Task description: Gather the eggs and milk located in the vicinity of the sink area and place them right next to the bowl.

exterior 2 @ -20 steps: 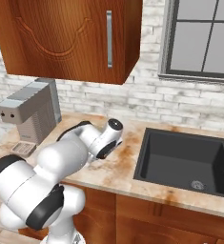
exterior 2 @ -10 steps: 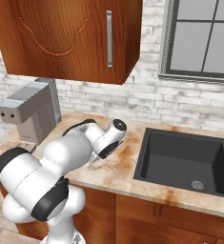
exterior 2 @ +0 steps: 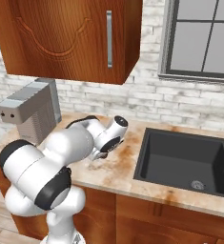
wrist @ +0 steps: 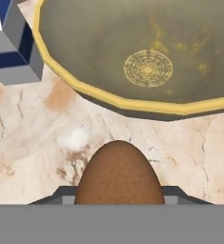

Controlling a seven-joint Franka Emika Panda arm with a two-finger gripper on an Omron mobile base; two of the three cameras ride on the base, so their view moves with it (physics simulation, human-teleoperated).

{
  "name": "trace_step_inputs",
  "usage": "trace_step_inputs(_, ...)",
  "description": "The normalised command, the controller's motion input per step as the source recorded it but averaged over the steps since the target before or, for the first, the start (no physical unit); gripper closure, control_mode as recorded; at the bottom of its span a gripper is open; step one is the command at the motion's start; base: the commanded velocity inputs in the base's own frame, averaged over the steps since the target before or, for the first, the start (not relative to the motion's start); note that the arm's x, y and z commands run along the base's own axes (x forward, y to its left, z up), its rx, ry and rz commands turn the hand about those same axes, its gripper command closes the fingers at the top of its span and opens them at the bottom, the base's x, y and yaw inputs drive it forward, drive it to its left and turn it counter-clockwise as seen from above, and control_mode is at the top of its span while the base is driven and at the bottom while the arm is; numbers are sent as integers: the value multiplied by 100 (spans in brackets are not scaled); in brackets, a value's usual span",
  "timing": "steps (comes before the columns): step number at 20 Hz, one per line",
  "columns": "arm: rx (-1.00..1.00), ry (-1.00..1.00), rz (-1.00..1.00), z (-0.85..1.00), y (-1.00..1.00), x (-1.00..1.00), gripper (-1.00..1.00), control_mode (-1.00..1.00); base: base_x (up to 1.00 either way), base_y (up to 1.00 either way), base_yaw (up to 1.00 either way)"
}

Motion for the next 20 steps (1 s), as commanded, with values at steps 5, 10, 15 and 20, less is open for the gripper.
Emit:
trace_step_inputs(5,0,0,-4,-1,14,5,100,-100,0,0,0)
trace_step_inputs(10,0,0,-5,-4,21,3,100,-100,0,0,0)
trace_step_inputs(15,0,0,-5,-24,7,0,100,-100,0,0,0)
trace_step_inputs(20,0,-1,-1,-33,0,5,100,-100,0,0,0)
